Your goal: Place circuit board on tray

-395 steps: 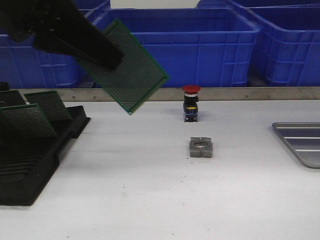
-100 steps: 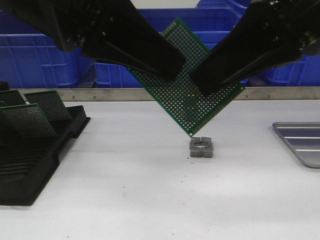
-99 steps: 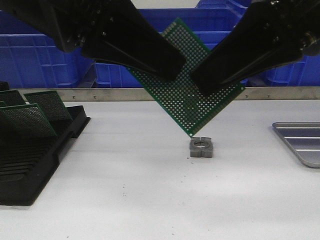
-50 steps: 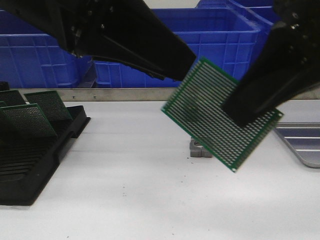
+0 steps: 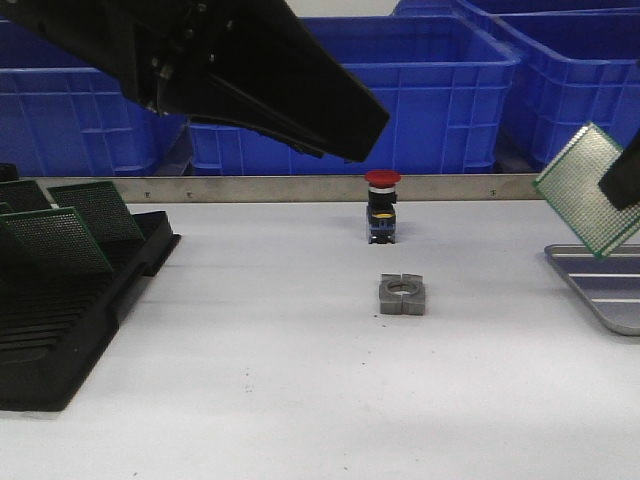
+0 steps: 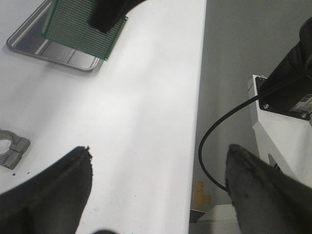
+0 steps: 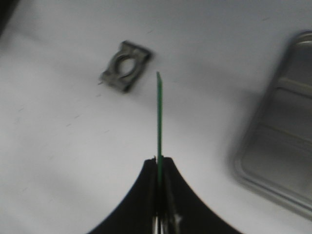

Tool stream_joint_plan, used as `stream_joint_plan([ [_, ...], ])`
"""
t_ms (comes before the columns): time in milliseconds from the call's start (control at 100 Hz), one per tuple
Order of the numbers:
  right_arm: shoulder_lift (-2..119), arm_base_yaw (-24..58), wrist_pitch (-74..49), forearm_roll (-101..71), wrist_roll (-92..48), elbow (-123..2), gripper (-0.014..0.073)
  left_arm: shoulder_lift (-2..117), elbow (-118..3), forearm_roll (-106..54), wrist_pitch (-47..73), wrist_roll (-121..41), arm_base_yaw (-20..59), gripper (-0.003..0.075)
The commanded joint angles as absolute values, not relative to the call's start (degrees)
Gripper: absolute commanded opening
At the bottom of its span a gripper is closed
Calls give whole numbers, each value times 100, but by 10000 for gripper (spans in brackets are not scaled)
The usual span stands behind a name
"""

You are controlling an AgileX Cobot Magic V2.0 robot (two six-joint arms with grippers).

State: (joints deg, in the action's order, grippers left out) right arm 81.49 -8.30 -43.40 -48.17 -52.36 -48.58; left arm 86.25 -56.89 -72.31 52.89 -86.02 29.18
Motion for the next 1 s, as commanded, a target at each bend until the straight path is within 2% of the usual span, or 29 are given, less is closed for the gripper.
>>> stream_joint_plan([
  [0,8151,-1035,-3686,-5025,-5233,-4959,-63,8447,-5854,-7612,5364,-8554,2972,524],
  [350,8720,-1125,-2508,-5088,-5110,-4959,-46,8447,-5854,-7612,5364,-8554,2972,516],
  [420,8737,-1125,-2502,-5088,-5083,-4959,35,8447,-5854,-7612,5364,-8554,2972,515],
  [470,8737,-1125,-2484,-5088,-5083,-4959,139,8447,-5854,-7612,5364,-8554,2972,515],
  [590,8731,-1125,-2381,-5088,-5083,-4959,464,8447,-5854,-7612,5347,-8554,2972,515],
  [660,8731,-1129,-2308,-5088,-5083,-4959,572,8447,-5854,-7612,5318,-8554,2959,515],
  [720,8731,-1136,-2293,-5088,-5083,-4959,597,8447,-5854,-7612,5305,-8554,2883,515],
  [990,8720,-1136,-2343,-5088,-5083,-4959,591,8388,-5854,-7307,5316,-8554,2123,515],
])
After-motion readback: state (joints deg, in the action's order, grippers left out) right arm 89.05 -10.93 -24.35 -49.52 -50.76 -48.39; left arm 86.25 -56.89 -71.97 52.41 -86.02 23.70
